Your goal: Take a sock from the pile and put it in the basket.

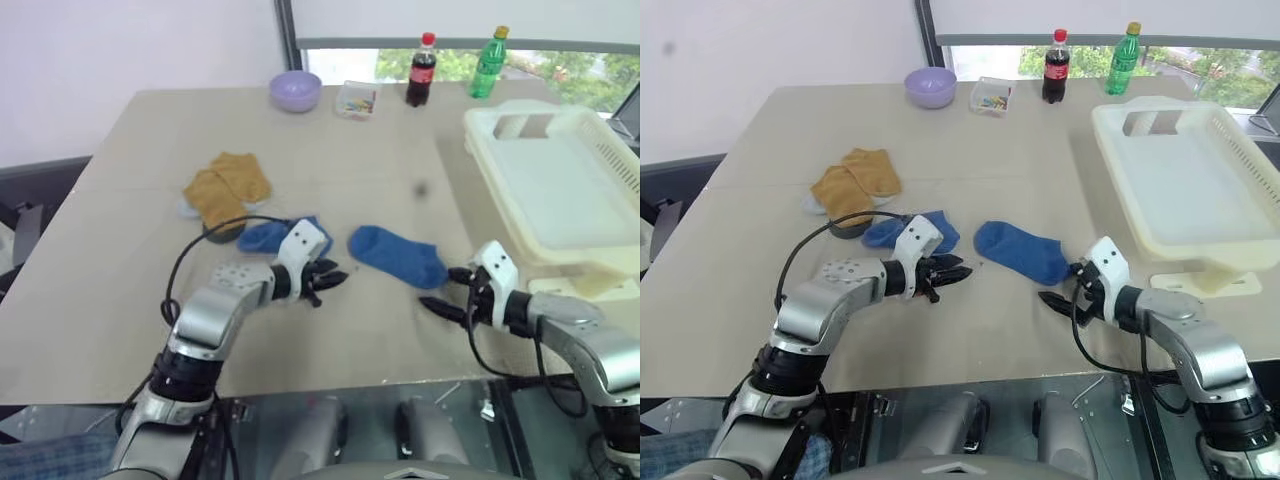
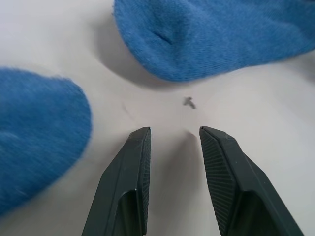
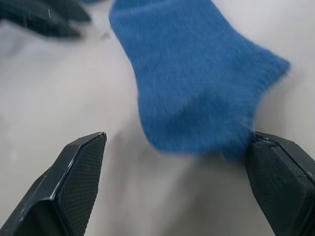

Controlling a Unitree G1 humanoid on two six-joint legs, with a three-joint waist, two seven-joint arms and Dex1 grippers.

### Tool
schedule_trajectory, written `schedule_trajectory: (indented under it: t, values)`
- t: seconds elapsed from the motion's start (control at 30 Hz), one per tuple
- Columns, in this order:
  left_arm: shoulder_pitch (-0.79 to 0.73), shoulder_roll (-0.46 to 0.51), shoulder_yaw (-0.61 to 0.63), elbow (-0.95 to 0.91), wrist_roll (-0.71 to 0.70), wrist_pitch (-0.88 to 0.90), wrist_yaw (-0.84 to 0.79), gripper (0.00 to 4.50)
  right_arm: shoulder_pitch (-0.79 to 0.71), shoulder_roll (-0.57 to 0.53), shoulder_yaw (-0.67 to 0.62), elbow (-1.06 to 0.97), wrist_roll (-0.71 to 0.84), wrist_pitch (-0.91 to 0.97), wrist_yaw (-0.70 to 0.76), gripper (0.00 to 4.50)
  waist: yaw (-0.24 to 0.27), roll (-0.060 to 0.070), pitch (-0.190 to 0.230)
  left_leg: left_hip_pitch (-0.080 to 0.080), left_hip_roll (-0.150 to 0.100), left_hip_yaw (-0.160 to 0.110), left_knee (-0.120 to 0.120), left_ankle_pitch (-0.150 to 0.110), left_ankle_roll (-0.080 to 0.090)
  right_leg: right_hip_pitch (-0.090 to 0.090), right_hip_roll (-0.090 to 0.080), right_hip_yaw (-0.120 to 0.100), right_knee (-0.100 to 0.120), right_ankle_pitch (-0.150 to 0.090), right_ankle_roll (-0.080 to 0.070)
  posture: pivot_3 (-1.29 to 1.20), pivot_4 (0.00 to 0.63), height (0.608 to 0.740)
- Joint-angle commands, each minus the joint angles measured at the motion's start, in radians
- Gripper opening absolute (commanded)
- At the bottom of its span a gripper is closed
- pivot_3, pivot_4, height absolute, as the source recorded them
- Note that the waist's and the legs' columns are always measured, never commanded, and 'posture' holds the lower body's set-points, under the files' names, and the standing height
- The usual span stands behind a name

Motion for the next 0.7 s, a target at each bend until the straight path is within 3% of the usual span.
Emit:
schedule_trajectory:
  t: [0.03, 0.13, 0.17, 0.27, 0.4, 0.5, 0.7]
  values:
    - [-0.003, -0.011, 0.010, -0.020, -0.014, 0.006, 0.032, 1.69, -0.033, 0.022, -0.042, 0.007, 0.068, 0.094, -0.026, 4.50, 0.001, 0.000, 0.000, 0.000, 0.000, 0.000, 0.000, 0.000, 0.000, 0.000, 0.000, 0.000, 0.000, 0.000, 0.000, 0.00, 0.150, 0.740]
    - [-0.005, -0.008, 0.003, -0.020, -0.018, 0.005, 0.043, 1.76, -0.051, 0.036, -0.064, 0.020, 0.091, 0.130, -0.046, 3.70, 0.001, 0.000, 0.000, 0.000, 0.000, 0.000, 0.000, 0.000, 0.000, 0.000, 0.000, 0.000, 0.000, 0.000, 0.000, 0.00, 0.150, 0.740]
    - [-0.004, -0.004, -0.001, -0.020, -0.017, 0.002, 0.045, 1.76, -0.053, 0.034, -0.065, 0.021, 0.092, 0.136, -0.049, 3.07, 0.001, 0.000, 0.000, 0.000, 0.000, 0.000, 0.000, 0.000, 0.000, 0.000, 0.000, 0.000, 0.000, 0.000, 0.000, 0.00, 0.150, 0.740]
    - [-0.001, 0.002, -0.003, -0.016, -0.019, -0.005, 0.048, 1.76, -0.055, 0.031, -0.061, 0.027, 0.088, 0.156, -0.067, 2.03, 0.001, 0.000, 0.000, 0.000, 0.000, 0.000, 0.000, 0.000, 0.000, 0.000, 0.000, 0.000, 0.000, 0.000, 0.000, 0.00, 0.150, 0.740]
    - [-0.002, 0.008, -0.007, -0.012, -0.019, -0.013, 0.051, 1.76, -0.055, 0.039, -0.060, 0.029, 0.089, 0.169, -0.086, 0.21, 0.001, 0.000, 0.000, 0.000, 0.000, 0.000, 0.000, 0.000, 0.000, 0.000, 0.000, 0.000, 0.000, 0.000, 0.000, 0.00, 0.150, 0.740]
    - [-0.002, 0.007, -0.005, -0.015, -0.031, -0.017, 0.048, 1.76, -0.048, 0.023, -0.053, 0.016, 0.103, 0.187, -0.069, 0.04, 0.000, 0.000, 0.000, 0.000, 0.000, 0.000, 0.000, 0.000, 0.000, 0.000, 0.000, 0.000, 0.000, 0.000, 0.000, 0.00, 0.150, 0.740]
    - [0.040, 0.098, 0.088, -0.133, -0.225, 0.049, -0.113, 1.76, 0.061, -0.194, -0.019, -0.132, 0.164, 0.104, 0.200, 0.04, -0.001, 0.000, 0.001, -0.002, 0.000, -0.001, -0.001, 0.000, 0.001, 0.000, 0.000, -0.001, -0.003, 0.000, 0.000, 0.00, 0.150, 0.740]
